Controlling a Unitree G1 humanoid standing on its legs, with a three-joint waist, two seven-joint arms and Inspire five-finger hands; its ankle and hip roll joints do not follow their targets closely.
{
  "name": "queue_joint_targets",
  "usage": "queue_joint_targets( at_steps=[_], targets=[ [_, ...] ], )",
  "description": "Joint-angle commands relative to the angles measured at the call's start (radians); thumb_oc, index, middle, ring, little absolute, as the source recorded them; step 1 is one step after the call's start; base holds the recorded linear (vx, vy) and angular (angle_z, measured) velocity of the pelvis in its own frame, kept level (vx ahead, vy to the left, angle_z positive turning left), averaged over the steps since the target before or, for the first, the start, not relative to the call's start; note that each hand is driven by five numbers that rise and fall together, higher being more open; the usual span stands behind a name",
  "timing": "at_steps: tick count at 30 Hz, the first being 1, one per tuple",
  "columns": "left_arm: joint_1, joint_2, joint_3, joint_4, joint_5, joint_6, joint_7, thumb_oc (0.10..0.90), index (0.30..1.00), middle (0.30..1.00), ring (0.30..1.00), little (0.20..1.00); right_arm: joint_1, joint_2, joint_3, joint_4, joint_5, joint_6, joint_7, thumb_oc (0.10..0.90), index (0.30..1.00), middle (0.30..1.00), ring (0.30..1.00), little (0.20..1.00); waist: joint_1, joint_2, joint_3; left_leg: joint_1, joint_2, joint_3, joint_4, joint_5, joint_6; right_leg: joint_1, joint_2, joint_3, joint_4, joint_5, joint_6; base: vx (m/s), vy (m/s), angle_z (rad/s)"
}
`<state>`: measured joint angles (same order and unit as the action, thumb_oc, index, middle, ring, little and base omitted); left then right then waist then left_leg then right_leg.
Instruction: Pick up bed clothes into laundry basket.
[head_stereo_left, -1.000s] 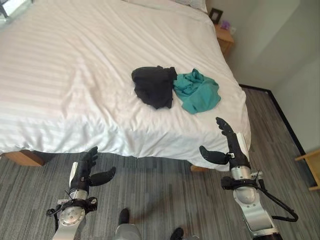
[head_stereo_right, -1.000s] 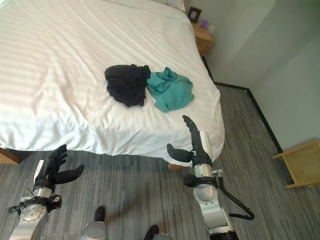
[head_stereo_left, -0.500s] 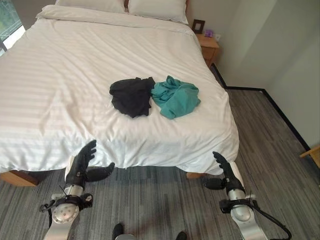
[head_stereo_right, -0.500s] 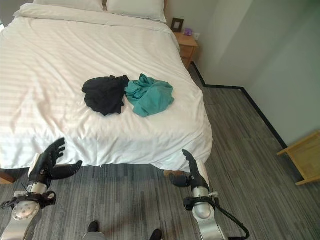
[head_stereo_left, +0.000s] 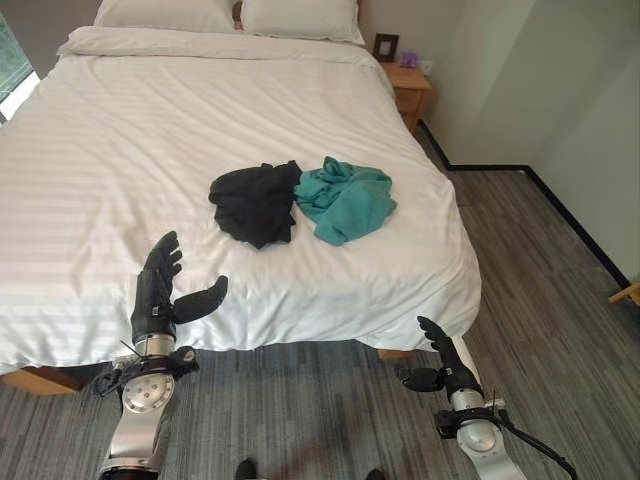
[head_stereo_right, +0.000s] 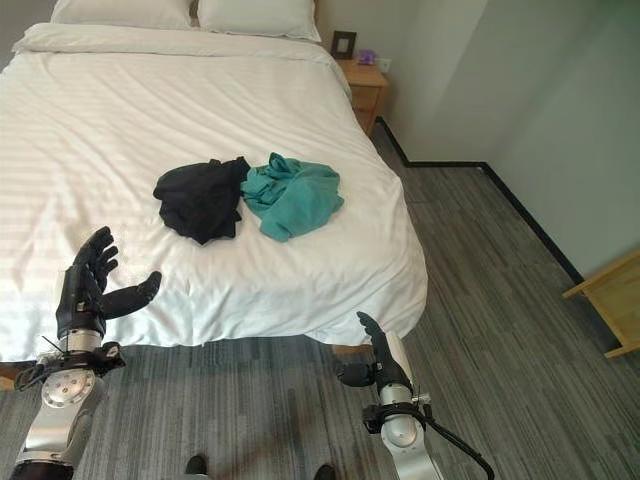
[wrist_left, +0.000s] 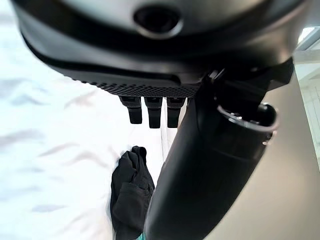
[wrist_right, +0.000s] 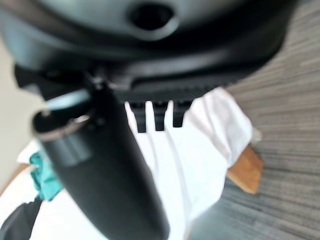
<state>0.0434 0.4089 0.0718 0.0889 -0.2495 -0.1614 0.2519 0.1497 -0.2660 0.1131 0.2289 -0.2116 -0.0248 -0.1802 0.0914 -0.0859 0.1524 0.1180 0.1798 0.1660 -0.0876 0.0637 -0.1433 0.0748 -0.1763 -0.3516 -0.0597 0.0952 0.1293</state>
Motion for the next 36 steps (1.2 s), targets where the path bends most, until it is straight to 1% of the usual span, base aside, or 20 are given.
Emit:
queue_joint_targets(
  at_steps=[1, 7, 13, 15, 17, 18, 19, 20, 21, 22, 23, 25, 27, 28, 29, 30, 31, 33, 34, 36],
  targets=[
    [-0.073, 0.050, 0.010, -0.075, 0.045, -0.090, 0.018, 0.800, 0.900, 0.900, 0.900, 0.900, -0.051, -0.012, -0.011, -0.049, 0.040, -0.066, -0.029, 0.800, 0.900, 0.900, 0.900, 0.900, 0.008, -0.017, -0.035, 0.023, 0.021, 0.014, 0.000, -0.107, 0.000, 0.030, -0.128, -0.039, -0.028, 0.091, 0.133, 0.00, 0.000, 0.00],
    [-0.097, 0.056, -0.008, -0.033, 0.064, -0.073, 0.036, 0.800, 0.900, 0.900, 0.900, 0.900, -0.025, 0.002, 0.009, -0.026, 0.054, -0.063, -0.015, 0.800, 0.900, 0.900, 0.900, 0.900, -0.007, -0.018, -0.038, 0.038, 0.027, 0.037, 0.000, -0.111, 0.001, 0.025, -0.123, -0.022, -0.026, 0.104, 0.133, -0.01, 0.042, -0.06],
    [-0.052, 0.084, 0.011, -0.061, 0.105, -0.071, 0.029, 0.800, 0.900, 0.900, 0.900, 0.900, -0.065, -0.038, -0.023, -0.009, 0.032, -0.056, -0.037, 0.800, 0.900, 0.900, 0.900, 0.900, 0.017, -0.051, -0.023, 0.063, 0.014, 0.033, 0.000, -0.123, 0.017, 0.030, -0.126, -0.008, -0.004, 0.138, 0.133, -0.04, 0.083, -0.17],
    [-0.033, 0.090, 0.020, -0.070, 0.110, -0.074, 0.024, 0.800, 0.900, 0.900, 0.900, 0.900, -0.085, -0.066, -0.044, -0.009, 0.011, -0.057, -0.049, 0.800, 0.900, 0.900, 0.900, 0.900, 0.031, -0.054, -0.003, 0.066, 0.003, 0.026, 0.000, -0.120, 0.032, 0.000, -0.143, -0.001, 0.079, 0.172, 0.133, -0.12, 0.131, -0.01],
    [-0.009, 0.099, 0.038, -0.089, 0.109, -0.080, 0.020, 0.800, 0.900, 0.900, 0.900, 0.900, -0.097, -0.090, -0.058, -0.020, -0.007, -0.052, -0.047, 0.800, 0.900, 0.900, 0.900, 0.900, 0.051, -0.032, 0.029, 0.073, 0.011, 0.030, 0.006, -0.118, 0.044, -0.059, -0.166, 0.007, 0.228, 0.232, 0.133, -0.09, 0.251, 0.04],
    [0.016, 0.105, 0.062, -0.097, 0.105, -0.083, 0.024, 0.800, 0.900, 0.900, 0.900, 0.900, -0.122, -0.118, -0.050, -0.042, -0.039, -0.052, -0.042, 0.800, 0.900, 0.900, 0.900, 0.900, 0.065, 0.018, 0.055, 0.080, 0.033, 0.044, 0.005, -0.110, 0.066, -0.139, -0.191, -0.007, 0.431, 0.272, 0.133, -0.06, 0.283, 0.05],
    [0.016, 0.103, 0.064, -0.098, 0.105, -0.082, 0.023, 0.800, 0.900, 0.900, 0.900, 0.900, -0.123, -0.119, -0.050, -0.042, -0.039, -0.051, -0.042, 0.800, 0.900, 0.900, 0.900, 0.900, 0.064, 0.017, 0.054, 0.077, 0.030, 0.044, 0.002, -0.105, 0.066, -0.145, -0.193, -0.005, 0.431, 0.276, 0.133, -0.06, 0.315, 0.07],
    [0.034, 0.104, 0.076, -0.101, 0.103, -0.083, 0.022, 0.800, 0.900, 0.900, 0.900, 0.900, -0.134, -0.133, -0.043, -0.050, -0.061, -0.056, -0.039, 0.800, 0.900, 0.900, 0.900, 0.900, 0.073, 0.046, 0.052, 0.079, 0.044, 0.047, 0.003, -0.105, 0.077, -0.170, -0.210, -0.030, 0.519, 0.261, 0.133, 0.02, 0.204, 0.10],
    [0.050, 0.104, 0.085, -0.103, 0.101, -0.078, 0.020, 0.800, 0.900, 0.900, 0.900, 0.900, -0.138, -0.132, -0.044, -0.055, -0.070, -0.053, -0.031, 0.800, 0.900, 0.900, 0.900, 0.900, 0.077, 0.062, 0.047, 0.077, 0.049, 0.039, 0.006, -0.105, 0.090, -0.191, -0.216, -0.043, 0.606, 0.238, 0.133, 0.07, 0.285, 0.15],
    [0.055, 0.107, 0.089, -0.106, 0.105, -0.072, 0.019, 0.800, 0.900, 0.900, 0.900, 0.900, -0.135, -0.134, -0.046, -0.066, -0.079, -0.055, -0.030, 0.800, 0.900, 0.900, 0.900, 0.900, 0.077, 0.062, 0.044, 0.079, 0.043, 0.026, 0.005, -0.111, 0.099, -0.206, -0.198, -0.043, 0.656, 0.214, 0.133, 0.14, 0.267, 0.21],
    [0.053, 0.111, 0.087, -0.099, 0.118, -0.067, 0.019, 0.800, 0.900, 0.900, 0.900, 0.900, -0.138, -0.139, -0.051, -0.076, -0.090, -0.056, -0.028, 0.800, 0.900, 0.900, 0.900, 0.900, 0.070, 0.058, 0.046, 0.091, 0.031, 0.001, 0.006, -0.122, 0.108, -0.226, -0.154, -0.029, 0.685, 0.171, 0.133, 0.19, 0.198, 0.41],
    [0.053, 0.112, 0.081, -0.098, 0.135, -0.067, 0.015, 0.800, 0.900, 0.900, 0.900, 0.900, -0.151, -0.158, -0.057, -0.094, -0.108, -0.058, -0.031, 0.800, 0.900, 0.900, 0.900, 0.900, 0.063, 0.038, 0.052, 0.109, 0.005, -0.037, 0.001, -0.129, 0.112, -0.264, -0.095, -0.028, 0.628, 0.136, 0.133, 0.24, 0.093, 0.55],
    [0.057, 0.113, 0.080, -0.098, 0.140, -0.064, 0.005, 0.800, 0.900, 0.900, 0.900, 0.900, -0.177, -0.176, -0.059, -0.101, -0.120, -0.061, -0.040, 0.800, 0.900, 0.900, 0.900, 0.900, 0.065, 0.009, 0.064, 0.134, -0.011, -0.071, 0.003, -0.155, 0.100, -0.271, -0.094, -0.069, 0.504, 0.129, 0.133, 0.31, -0.070, 0.33],
    [0.058, 0.112, 0.074, -0.090, 0.138, -0.060, -0.001, 0.800, 0.900, 0.900, 0.900, 0.900, -0.193, -0.182, -0.054, -0.101, -0.128, -0.060, -0.044, 0.800, 0.900, 0.900, 0.900, 0.900, 0.070, -0.012, 0.068, 0.147, -0.020, -0.091, 0.000, -0.173, 0.089, -0.273, -0.091, -0.079, 0.407, 0.119, 0.133, 0.50, -0.207, 0.56],
    [0.051, 0.111, 0.059, -0.062, 0.122, -0.058, -0.012, 0.800, 0.900, 0.900, 0.900, 0.900, -0.226, -0.203, -0.046, -0.104, -0.139, -0.051, -0.053, 0.800, 0.900, 0.900, 0.900, 0.900, 0.072, -0.047, 0.067, 0.165, -0.024, -0.134, 0.000, -0.203, 0.061, -0.281, -0.074, -0.059, 0.222, 0.111, 0.133, 0.55, -0.235, 0.77],
    [0.045, 0.113, 0.051, -0.043, 0.116, -0.057, -0.013, 0.800, 0.900, 0.900, 0.900, 0.900, -0.250, -0.217, -0.040, -0.106, -0.154, -0.048, -0.060, 0.800, 0.900, 0.900, 0.900, 0.900, 0.071, -0.053, 0.065, 0.174, -0.012, -0.151, 0.000, -0.218, 0.048, -0.270, -0.059, -0.056, 0.147, 0.124, 0.133, 0.41, -0.182, 0.73],
    [0.043, 0.113, 0.051, -0.040, 0.115, -0.058, -0.013, 0.800, 0.900, 0.900, 0.900, 0.900, -0.253, -0.217, -0.039, -0.104, -0.155, -0.047, -0.062, 0.800, 0.900, 0.900, 0.900, 0.900, 0.068, -0.049, 0.065, 0.175, -0.007, -0.152, 0.000, -0.220, 0.046, -0.262, -0.053, -0.061, 0.135, 0.128, 0.133, 0.27, -0.098, 0.75],
    [0.044, 0.122, 0.043, -0.037, 0.118, -0.056, -0.027, 0.800, 0.900, 0.900, 0.900, 0.900, -0.288, -0.237, -0.039, -0.121, -0.183, -0.040, -0.069, 0.800, 0.900, 0.900, 0.900, 0.900, 0.079, -0.068, 0.050, 0.186, 0.002, -0.170, 0.000, -0.255, 0.033, -0.222, -0.042, -0.052, 0.047, 0.129, 0.133, 0.31, -0.088, 0.82],
    [0.065, 0.118, 0.054, -0.036, 0.119, -0.056, -0.027, 0.800, 0.900, 0.900, 0.900, 0.900, -0.308, -0.244, -0.044, -0.135, -0.197, -0.039, -0.080, 0.800, 0.900, 0.900, 0.900, 0.900, 0.080, -0.077, 0.031, 0.210, 0.008, -0.168, 0.000, -0.276, 0.027, -0.210, -0.041, -0.049, 0.039, 0.138, 0.132, 0.45, -0.092, 0.77],
    [0.116, 0.094, 0.070, -0.034, 0.119, -0.060, -0.036, 0.800, 0.900, 0.900, 0.900, 0.900, -0.321, -0.252, -0.067, -0.166, -0.191, -0.044, -0.090, 0.800, 0.900, 0.900, 0.900, 0.900, 0.068, -0.074, -0.008, 0.235, 0.036, -0.173, 0.039, -0.306, 0.018, -0.180, -0.020, -0.034, 0.009, 0.128, 0.126, 0.48, -0.043, 0.63]
  ],
)
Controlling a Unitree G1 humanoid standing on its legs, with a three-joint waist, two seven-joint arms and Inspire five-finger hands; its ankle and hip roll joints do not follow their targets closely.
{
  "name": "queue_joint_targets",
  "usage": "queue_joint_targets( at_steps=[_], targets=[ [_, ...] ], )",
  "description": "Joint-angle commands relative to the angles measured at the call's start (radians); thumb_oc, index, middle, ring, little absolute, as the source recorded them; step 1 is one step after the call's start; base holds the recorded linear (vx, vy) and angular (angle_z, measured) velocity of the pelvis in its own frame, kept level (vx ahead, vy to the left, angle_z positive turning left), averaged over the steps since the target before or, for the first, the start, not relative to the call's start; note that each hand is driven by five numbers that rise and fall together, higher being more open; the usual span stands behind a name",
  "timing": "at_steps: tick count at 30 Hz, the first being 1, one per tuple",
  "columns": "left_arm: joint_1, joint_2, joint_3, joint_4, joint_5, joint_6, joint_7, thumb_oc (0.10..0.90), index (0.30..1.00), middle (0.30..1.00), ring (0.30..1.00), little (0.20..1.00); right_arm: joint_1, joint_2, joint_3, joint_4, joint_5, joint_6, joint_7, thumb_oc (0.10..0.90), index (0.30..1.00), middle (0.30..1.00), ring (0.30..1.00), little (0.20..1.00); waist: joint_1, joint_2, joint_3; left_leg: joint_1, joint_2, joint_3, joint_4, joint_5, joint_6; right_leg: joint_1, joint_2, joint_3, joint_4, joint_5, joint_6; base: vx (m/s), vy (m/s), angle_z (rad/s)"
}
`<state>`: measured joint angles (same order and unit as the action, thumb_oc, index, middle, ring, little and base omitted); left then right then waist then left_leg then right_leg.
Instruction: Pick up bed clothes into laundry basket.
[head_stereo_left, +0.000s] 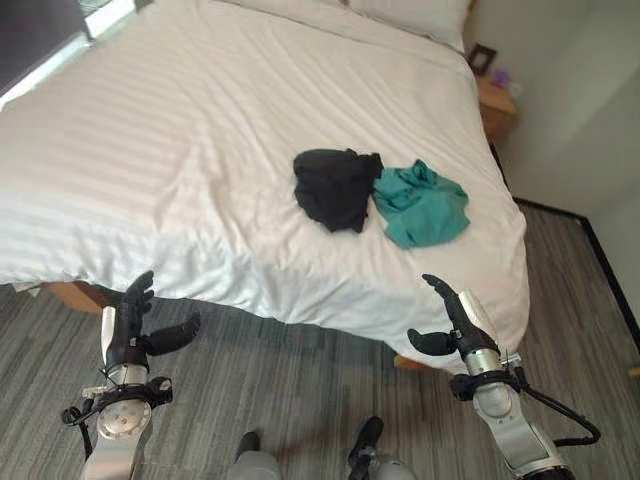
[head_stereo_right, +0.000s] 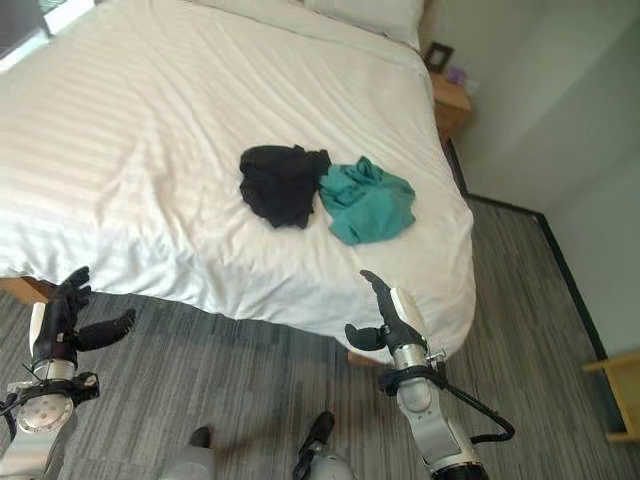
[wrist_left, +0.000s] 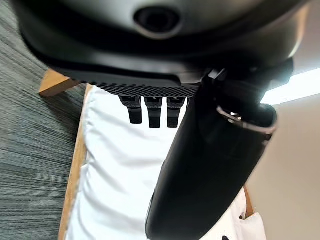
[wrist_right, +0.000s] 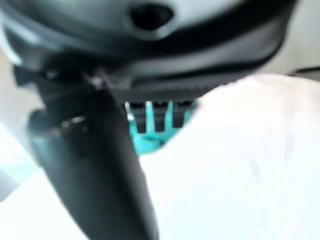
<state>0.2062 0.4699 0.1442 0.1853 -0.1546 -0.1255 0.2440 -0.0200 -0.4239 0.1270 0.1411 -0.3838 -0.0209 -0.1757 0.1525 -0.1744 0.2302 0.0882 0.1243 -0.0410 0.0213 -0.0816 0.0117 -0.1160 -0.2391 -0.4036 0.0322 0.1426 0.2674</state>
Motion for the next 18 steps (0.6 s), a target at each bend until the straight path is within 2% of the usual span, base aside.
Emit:
queue_joint_targets(
  at_steps=[1, 2, 3, 4, 5, 6, 8, 9, 11, 13, 15, 18],
  targets=[
    [-0.028, 0.017, 0.008, -0.130, 0.009, -0.099, -0.029, 0.800, 0.900, 0.900, 0.900, 0.900, -0.162, -0.100, -0.089, -0.092, -0.016, -0.053, -0.105, 0.800, 0.900, 0.900, 0.900, 0.900, 0.002, 0.026, -0.095, 0.243, 0.107, 0.035, 0.005, -0.145, -0.152, 0.030, 0.061, 0.018, -0.092, 0.075, -0.026, 0.35, -0.037, 0.50],
    [-0.008, 0.009, 0.018, -0.133, -0.005, -0.099, -0.036, 0.800, 0.900, 0.900, 0.900, 0.900, -0.173, -0.104, -0.093, -0.102, -0.017, -0.052, -0.108, 0.800, 0.900, 0.900, 0.900, 0.900, 0.002, 0.023, -0.094, 0.217, 0.105, 0.032, 0.066, -0.132, -0.159, 0.044, 0.066, 0.015, -0.099, 0.067, -0.037, 0.19, -0.047, 0.37],
    [-0.007, 0.009, 0.018, -0.134, -0.005, -0.099, -0.037, 0.800, 0.900, 0.900, 0.900, 0.900, -0.173, -0.104, -0.092, -0.102, -0.017, -0.052, -0.108, 0.800, 0.900, 0.900, 0.900, 0.900, -0.001, 0.023, -0.096, 0.211, 0.105, 0.029, 0.072, -0.135, -0.159, 0.043, 0.066, 0.013, -0.099, 0.067, -0.037, 0.17, -0.123, 0.21],
    [0.014, -0.003, 0.032, -0.131, -0.038, -0.105, -0.043, 0.800, 0.900, 0.900, 0.900, 0.900, -0.209, -0.122, -0.105, -0.139, -0.014, -0.056, -0.128, 0.800, 0.900, 0.900, 0.900, 0.900, 0.029, 0.020, -0.068, 0.103, 0.098, 0.008, 0.279, -0.065, -0.184, 0.088, 0.088, 0.022, -0.113, 0.040, -0.070, 0.05, -0.158, 0.02],
    [0.002, 0.001, 0.030, -0.115, -0.050, -0.109, -0.044, 0.800, 0.900, 0.900, 0.900, 0.900, -0.234, -0.134, -0.117, -0.149, -0.007, -0.060, -0.144, 0.800, 0.900, 0.900, 0.900, 0.900, 0.036, -0.006, -0.040, -0.021, 0.078, -0.020, 0.433, -0.023, -0.187, 0.099, 0.072, 0.017, -0.119, 0.026, -0.090, 0.02, -0.185, 0.10],
    [0.001, 0.000, 0.025, -0.109, -0.061, -0.109, -0.046, 0.800, 0.900, 0.900, 0.900, 0.900, -0.254, -0.148, -0.125, -0.151, -0.002, -0.058, -0.152, 0.800, 0.900, 0.900, 0.900, 0.900, 0.047, -0.023, -0.016, -0.114, 0.067, -0.016, 0.505, -0.033, -0.176, 0.108, 0.060, 0.017, -0.119, 0.011, -0.099, -0.10, -0.100, -0.18],
    [-0.009, -0.006, 0.016, -0.090, -0.100, -0.103, -0.047, 0.800, 0.900, 0.900, 0.900, 0.900, -0.293, -0.185, -0.120, -0.129, 0.014, -0.049, -0.169, 0.800, 0.900, 0.900, 0.900, 0.900, 0.072, -0.038, 0.006, -0.209, 0.061, 0.009, 0.430, -0.092, -0.146, 0.116, 0.057, 0.024, -0.119, -0.014, -0.092, 0.04, 0.046, -0.33],
    [-0.006, -0.011, 0.009, -0.085, -0.110, -0.101, -0.049, 0.800, 0.900, 0.900, 0.900, 0.900, -0.313, -0.199, -0.114, -0.114, 0.022, -0.047, -0.173, 0.800, 0.900, 0.900, 0.900, 0.900, 0.082, -0.035, 0.004, -0.209, 0.059, 0.012, 0.341, -0.085, -0.142, 0.117, 0.057, 0.028, -0.119, -0.023, -0.087, 0.12, 0.200, -0.15],
    [0.001, -0.013, -0.010, -0.067, -0.114, -0.099, -0.040, 0.800, 0.900, 0.900, 0.900, 0.900, -0.357, -0.234, -0.083, -0.048, 0.045, -0.045, -0.181, 0.800, 0.900, 0.900, 0.900, 0.900, 0.103, -0.010, -0.013, -0.200, 0.068, -0.001, 0.120, 0.014, -0.146, 0.129, 0.073, 0.034, -0.119, -0.046, -0.081, 0.17, 0.222, -0.10],
    [0.007, -0.008, -0.024, -0.051, -0.137, -0.098, -0.067, 0.800, 0.900, 0.900, 0.900, 0.900, -0.399, -0.244, -0.055, 0.040, 0.064, -0.030, -0.171, 0.800, 0.900, 0.900, 0.900, 0.900, 0.111, -0.005, -0.036, -0.143, 0.088, 0.004, -0.008, 0.058, -0.155, 0.158, 0.083, 0.033, -0.119, -0.061, -0.083, 0.24, 0.127, -0.15],
    [0.027, -0.010, -0.050, -0.042, -0.156, -0.099, -0.084, 0.800, 0.900, 0.900, 0.900, 0.900, -0.454, -0.257, -0.005, 0.153, 0.078, -0.015, -0.174, 0.800, 0.900, 0.900, 0.900, 0.900, 0.121, -0.008, -0.057, -0.074, 0.087, 0.012, -0.078, 0.076, -0.160, 0.181, 0.089, 0.027, -0.119, -0.074, -0.084, 0.22, 0.076, 0.17],
    [0.042, -0.007, -0.086, -0.014, -0.177, -0.092, -0.108, 0.800, 0.900, 0.900, 0.900, 0.900, -0.577, -0.273, 0.098, 0.365, 0.115, 0.007, -0.173, 0.800, 0.900, 0.900, 0.900, 0.900, 0.135, -0.018, -0.076, -0.042, 0.089, 0.032, -0.109, 0.086, -0.165, 0.178, 0.084, 0.038, -0.119, -0.069, -0.080, 0.11, 0.071, 0.12]
  ],
)
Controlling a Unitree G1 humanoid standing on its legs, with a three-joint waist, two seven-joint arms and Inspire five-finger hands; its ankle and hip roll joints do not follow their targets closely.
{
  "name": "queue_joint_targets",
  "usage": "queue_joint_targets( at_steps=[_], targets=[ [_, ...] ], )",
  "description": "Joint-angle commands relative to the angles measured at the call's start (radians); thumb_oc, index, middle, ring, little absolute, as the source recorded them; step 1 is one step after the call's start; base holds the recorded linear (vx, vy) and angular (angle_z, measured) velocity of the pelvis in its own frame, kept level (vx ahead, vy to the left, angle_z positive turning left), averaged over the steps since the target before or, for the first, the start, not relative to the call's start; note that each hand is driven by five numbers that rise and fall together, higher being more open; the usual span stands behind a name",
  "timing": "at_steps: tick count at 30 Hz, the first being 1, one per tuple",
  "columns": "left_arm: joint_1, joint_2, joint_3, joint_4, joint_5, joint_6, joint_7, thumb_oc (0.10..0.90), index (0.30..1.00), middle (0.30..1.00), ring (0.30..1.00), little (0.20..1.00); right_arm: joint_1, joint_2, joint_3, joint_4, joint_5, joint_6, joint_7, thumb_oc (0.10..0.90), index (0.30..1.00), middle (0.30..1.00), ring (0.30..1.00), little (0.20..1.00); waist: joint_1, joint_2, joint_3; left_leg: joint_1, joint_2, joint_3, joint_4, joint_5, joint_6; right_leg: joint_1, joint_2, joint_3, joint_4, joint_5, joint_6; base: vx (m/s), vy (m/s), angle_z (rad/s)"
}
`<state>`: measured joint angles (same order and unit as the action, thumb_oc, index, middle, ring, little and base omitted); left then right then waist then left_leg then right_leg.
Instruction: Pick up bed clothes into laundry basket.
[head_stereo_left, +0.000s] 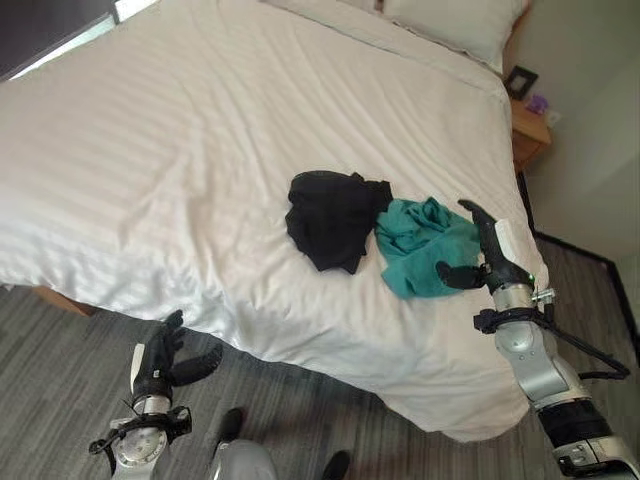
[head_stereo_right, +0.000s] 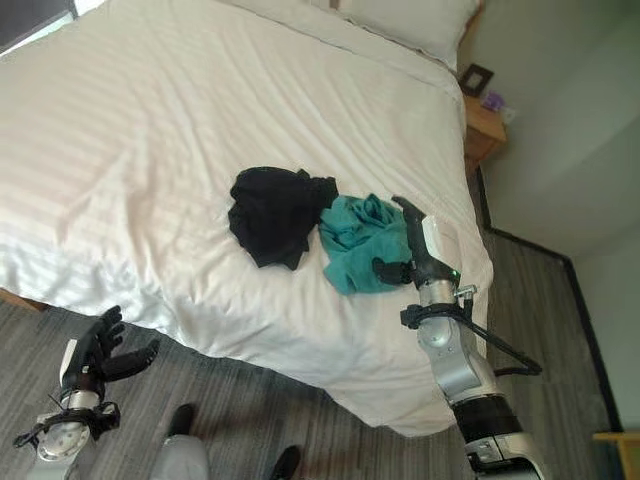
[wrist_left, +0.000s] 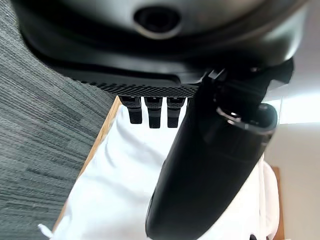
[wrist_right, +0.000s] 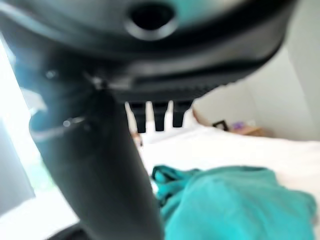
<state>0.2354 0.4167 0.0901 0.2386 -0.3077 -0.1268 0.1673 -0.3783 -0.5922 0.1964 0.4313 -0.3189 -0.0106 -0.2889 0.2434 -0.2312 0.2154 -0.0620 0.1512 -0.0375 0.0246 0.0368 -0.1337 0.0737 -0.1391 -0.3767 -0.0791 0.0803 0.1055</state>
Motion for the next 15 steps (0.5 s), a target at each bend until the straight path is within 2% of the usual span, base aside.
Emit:
queue_joint_targets(
  at_steps=[1, 2, 3, 6, 8, 15],
  targets=[
    [0.014, 0.051, -0.039, -0.056, -0.032, -0.088, -0.033, 0.800, 0.900, 0.900, 0.900, 0.900, -0.265, -0.102, 0.070, 0.144, 0.049, 0.006, -0.054, 0.800, 0.900, 0.900, 0.900, 0.900, 0.052, 0.041, -0.061, 0.109, 0.065, 0.030, -0.112, -0.030, -0.020, -0.014, -0.015, 0.015, -0.008, -0.006, 0.083, 0.05, 0.053, 0.04],
    [0.021, 0.056, -0.060, -0.025, -0.039, -0.082, -0.040, 0.800, 0.900, 0.900, 0.900, 0.900, -0.341, -0.101, 0.128, 0.278, 0.035, 0.028, -0.042, 0.800, 0.900, 0.900, 0.900, 0.900, 0.066, 0.045, -0.061, 0.107, 0.069, 0.035, -0.112, -0.029, -0.023, -0.018, -0.017, 0.012, -0.008, -0.004, 0.086, 0.04, 0.053, -0.02],
    [0.018, 0.059, -0.068, -0.010, -0.042, -0.082, -0.039, 0.800, 0.900, 0.900, 0.900, 0.900, -0.386, -0.100, 0.155, 0.341, 0.031, 0.034, -0.044, 0.800, 0.900, 0.900, 0.900, 0.900, 0.071, 0.048, -0.059, 0.104, 0.072, 0.036, -0.112, -0.028, -0.025, -0.020, -0.018, 0.011, -0.008, -0.004, 0.087, 0.02, 0.054, -0.10],
    [0.019, 0.055, -0.078, 0.016, -0.045, -0.080, -0.036, 0.800, 0.900, 0.900, 0.900, 0.900, -0.467, -0.096, 0.198, 0.433, 0.028, 0.043, -0.047, 0.800, 0.900, 0.900, 0.900, 0.900, 0.071, 0.059, -0.053, 0.094, 0.074, 0.037, -0.112, -0.023, -0.027, -0.030, -0.020, 0.005, -0.008, -0.001, 0.090, -0.01, 0.041, -0.05],
    [0.014, 0.053, -0.096, 0.049, -0.054, -0.082, -0.032, 0.800, 0.900, 0.900, 0.900, 0.900, -0.554, -0.088, 0.241, 0.568, 0.016, 0.051, -0.059, 0.800, 0.900, 0.900, 0.900, 0.900, 0.075, 0.076, -0.044, 0.072, 0.076, 0.031, -0.112, -0.014, -0.033, -0.050, -0.023, -0.002, -0.008, -0.001, 0.094, -0.04, 0.039, -0.01],
    [-0.047, 0.038, -0.158, 0.180, -0.062, -0.088, -0.043, 0.800, 0.900, 0.900, 0.900, 0.900, -0.641, -0.083, 0.284, 0.788, 0.022, 0.051, -0.045, 0.800, 0.900, 0.900, 0.900, 0.900, 0.077, 0.119, -0.019, -0.026, 0.072, 0.004, -0.112, 0.020, -0.044, -0.126, -0.033, -0.034, -0.008, 0.004, 0.101, -0.04, 0.041, 0.03]
  ],
)
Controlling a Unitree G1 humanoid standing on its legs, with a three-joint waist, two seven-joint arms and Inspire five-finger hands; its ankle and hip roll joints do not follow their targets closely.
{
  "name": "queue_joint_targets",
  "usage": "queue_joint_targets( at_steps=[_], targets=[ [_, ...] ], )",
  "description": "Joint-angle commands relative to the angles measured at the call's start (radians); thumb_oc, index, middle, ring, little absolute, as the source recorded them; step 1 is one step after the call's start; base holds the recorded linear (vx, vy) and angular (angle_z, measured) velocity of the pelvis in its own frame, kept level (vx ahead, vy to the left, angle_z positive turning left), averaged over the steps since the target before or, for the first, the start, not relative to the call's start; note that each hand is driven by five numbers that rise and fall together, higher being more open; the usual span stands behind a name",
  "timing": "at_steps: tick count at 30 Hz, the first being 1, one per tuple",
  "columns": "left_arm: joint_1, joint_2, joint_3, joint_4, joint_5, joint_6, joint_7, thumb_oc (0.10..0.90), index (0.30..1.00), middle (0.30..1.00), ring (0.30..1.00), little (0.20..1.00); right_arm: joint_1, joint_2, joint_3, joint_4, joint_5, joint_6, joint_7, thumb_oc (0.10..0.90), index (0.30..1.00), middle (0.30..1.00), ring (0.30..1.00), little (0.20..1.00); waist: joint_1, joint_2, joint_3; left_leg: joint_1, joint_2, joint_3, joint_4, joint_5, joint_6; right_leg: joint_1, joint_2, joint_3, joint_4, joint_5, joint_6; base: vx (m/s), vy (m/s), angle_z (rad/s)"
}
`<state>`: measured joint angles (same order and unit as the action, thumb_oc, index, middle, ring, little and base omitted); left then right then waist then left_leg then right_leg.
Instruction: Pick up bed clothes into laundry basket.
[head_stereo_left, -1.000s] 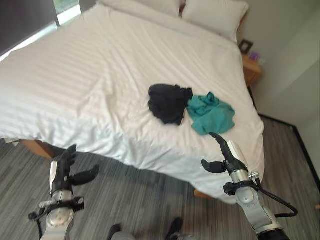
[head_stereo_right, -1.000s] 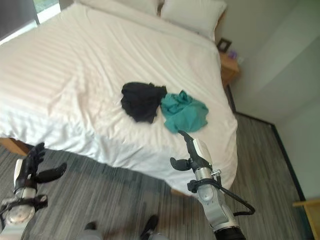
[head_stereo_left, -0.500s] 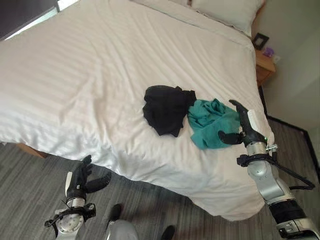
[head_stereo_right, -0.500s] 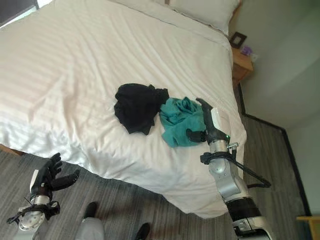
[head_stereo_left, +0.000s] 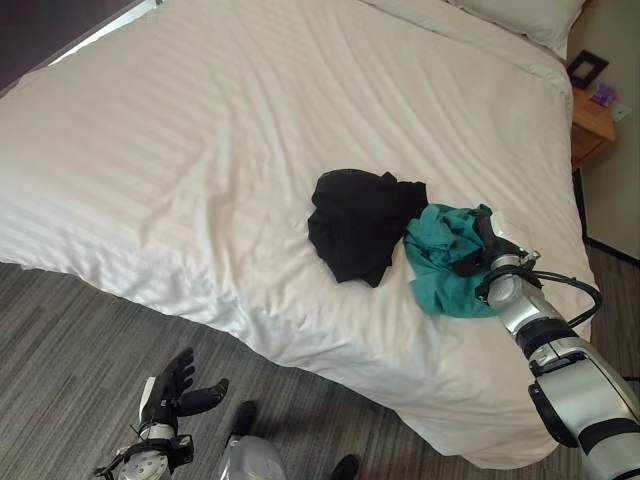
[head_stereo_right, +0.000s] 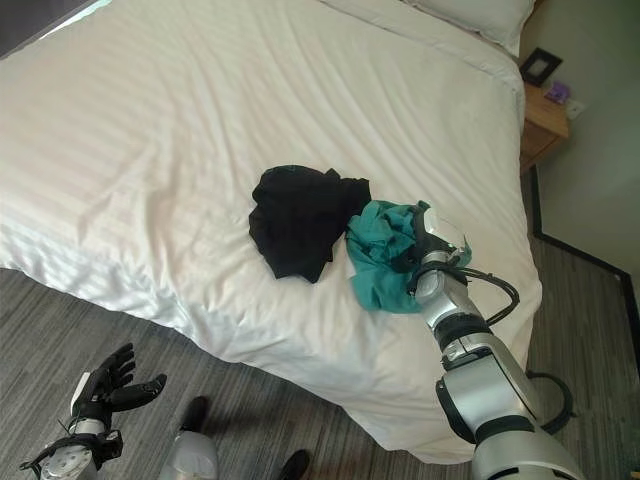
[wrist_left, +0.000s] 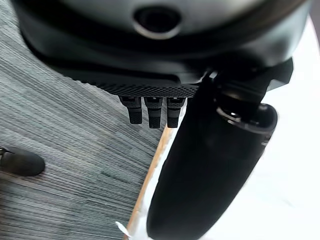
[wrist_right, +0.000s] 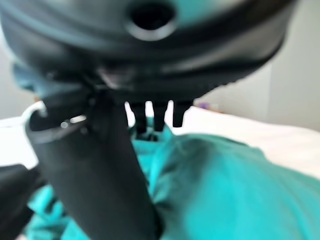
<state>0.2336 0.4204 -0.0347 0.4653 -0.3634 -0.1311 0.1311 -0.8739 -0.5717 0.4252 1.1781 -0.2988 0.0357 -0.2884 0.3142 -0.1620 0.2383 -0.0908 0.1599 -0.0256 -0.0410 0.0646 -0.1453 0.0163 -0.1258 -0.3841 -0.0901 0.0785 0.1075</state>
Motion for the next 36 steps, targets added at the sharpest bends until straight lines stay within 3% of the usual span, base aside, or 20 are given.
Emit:
queue_joint_targets(
  at_steps=[1, 13, 14, 20, 21, 28, 29, 34, 35, 36],
  targets=[
    [-0.045, 0.034, -0.033, -0.047, -0.006, -0.084, -0.007, 0.800, 0.900, 0.900, 0.900, 0.900, -0.145, -0.104, 0.055, 0.041, 0.002, 0.004, -0.046, 0.800, 0.900, 0.900, 0.900, 0.900, 0.006, 0.050, -0.042, 0.002, 0.063, -0.008, -0.046, -0.008, -0.032, -0.069, -0.046, -0.027, 0.003, 0.006, 0.099, -0.01, 0.014, 0.20],
    [-0.072, 0.021, -0.056, 0.046, 0.002, -0.081, -0.006, 0.800, 0.900, 0.900, 0.900, 0.900, -0.152, -0.104, 0.052, 0.095, 0.015, 0.007, -0.039, 0.800, 0.900, 0.900, 0.900, 0.900, 0.006, 0.059, -0.040, -0.034, 0.060, -0.018, -0.046, 0.006, -0.038, -0.092, -0.051, -0.045, 0.003, 0.006, 0.102, 0.00, 0.003, 0.06],
    [-0.110, -0.025, -0.062, 0.284, -0.002, -0.057, -0.004, 0.800, 0.900, 0.900, 0.900, 0.900, -0.184, -0.089, 0.048, 0.177, 0.036, 0.012, -0.016, 0.400, 0.300, 0.300, 0.300, 0.300, 0.012, 0.073, -0.041, -0.063, 0.062, -0.026, -0.046, 0.018, -0.049, -0.100, -0.057, -0.070, 0.003, 0.000, 0.105, 0.02, 0.002, 0.03],
    [-0.111, -0.026, -0.061, 0.286, -0.002, -0.058, -0.004, 0.800, 0.900, 0.900, 0.900, 0.900, -0.186, -0.089, 0.048, 0.178, 0.036, 0.012, -0.016, 0.400, 0.300, 0.300, 0.300, 0.300, 0.009, 0.073, -0.042, -0.067, 0.061, -0.029, -0.046, 0.018, -0.049, -0.102, -0.058, -0.072, 0.003, 0.000, 0.106, 0.02, 0.005, 0.10],
    [-0.117, -0.021, 0.061, 0.479, -0.077, -0.055, 0.033, 0.800, 0.900, 0.900, 0.900, 0.900, -0.247, -0.136, 0.033, 0.124, 0.126, -0.016, -0.039, 0.400, 0.300, 0.300, 0.300, 0.300, -0.002, 0.075, -0.064, -0.043, 0.064, -0.028, -0.046, 0.009, -0.057, -0.082, -0.060, -0.067, 0.003, -0.013, 0.103, 0.07, 0.028, 0.01],
    [-0.118, -0.022, 0.062, 0.480, -0.078, -0.055, 0.033, 0.800, 0.900, 0.900, 0.900, 0.900, -0.248, -0.136, 0.033, 0.125, 0.127, -0.016, -0.039, 0.400, 0.300, 0.300, 0.300, 0.300, -0.004, 0.075, -0.063, -0.044, 0.063, -0.029, -0.046, 0.010, -0.057, -0.082, -0.060, -0.068, 0.003, -0.013, 0.103, 0.02, 0.008, 0.04],
    [-0.094, 0.065, 0.158, 0.399, -0.084, -0.075, 0.071, 0.800, 0.900, 0.900, 0.900, 0.900, -0.255, -0.216, 0.009, -0.068, 0.177, -0.048, -0.079, 0.400, 0.300, 0.300, 0.300, 0.300, -0.034, 0.088, -0.085, -0.003, 0.072, -0.012, -0.046, -0.007, -0.058, -0.056, -0.059, -0.050, 0.003, -0.021, 0.102, 0.04, 0.029, 0.01],
    [-0.090, 0.068, 0.159, 0.394, -0.083, -0.071, 0.072, 0.800, 0.900, 0.900, 0.900, 0.900, -0.246, -0.216, 0.002, -0.078, 0.176, -0.042, -0.079, 0.400, 0.300, 0.300, 0.300, 0.300, -0.034, 0.084, -0.084, -0.003, 0.069, -0.013, -0.046, -0.003, -0.056, -0.055, -0.062, -0.050, 0.003, -0.018, 0.103, 0.02, 0.014, -0.08],
    [-0.055, 0.174, 0.268, 0.233, -0.040, -0.096, 0.114, 0.800, 0.900, 0.900, 0.900, 0.900, -0.172, -0.325, -0.059, -0.339, 0.187, -0.068, -0.129, 0.400, 0.300, 0.300, 0.300, 0.300, -0.069, 0.112, -0.097, 0.027, 0.074, 0.007, -0.046, -0.017, -0.055, -0.043, -0.061, -0.035, 0.003, -0.021, 0.106, 0.10, 0.072, -0.01],
    [0.057, 0.410, 0.581, -0.069, 0.090, -0.084, 0.177, 0.800, 0.900, 0.900, 0.900, 0.900, 0.262, -0.442, -0.415, -0.729, 0.243, -0.089, -0.156, 0.400, 0.300, 0.300, 0.300, 0.300, -0.115, 0.148, -0.118, 0.100, 0.086, 0.046, -0.046, -0.051, -0.051, -0.007, -0.062, 0.001, 0.003, -0.026, 0.114, 0.07, 0.082, 0.11]
  ],
)
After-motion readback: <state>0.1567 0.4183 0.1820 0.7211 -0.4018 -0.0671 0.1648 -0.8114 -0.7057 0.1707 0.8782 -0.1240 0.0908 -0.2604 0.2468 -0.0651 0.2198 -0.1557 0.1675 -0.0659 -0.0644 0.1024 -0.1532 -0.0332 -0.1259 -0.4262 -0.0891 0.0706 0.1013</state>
